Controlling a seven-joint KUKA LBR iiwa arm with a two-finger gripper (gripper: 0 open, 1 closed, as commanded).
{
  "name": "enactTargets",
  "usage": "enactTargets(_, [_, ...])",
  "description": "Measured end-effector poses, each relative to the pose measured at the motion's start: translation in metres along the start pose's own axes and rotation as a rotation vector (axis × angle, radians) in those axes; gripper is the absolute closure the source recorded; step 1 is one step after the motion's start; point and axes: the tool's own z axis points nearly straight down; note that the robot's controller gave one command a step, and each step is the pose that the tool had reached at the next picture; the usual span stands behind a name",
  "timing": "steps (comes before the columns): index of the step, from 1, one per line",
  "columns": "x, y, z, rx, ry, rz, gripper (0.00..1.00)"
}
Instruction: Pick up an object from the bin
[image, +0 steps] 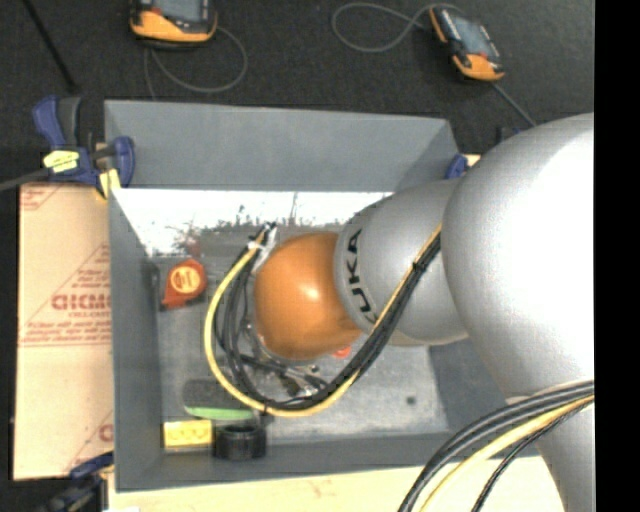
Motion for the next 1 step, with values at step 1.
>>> enactTargets(1, [0.0000,0.0000,0.0000,0.000,0.000,0.001,1.00])
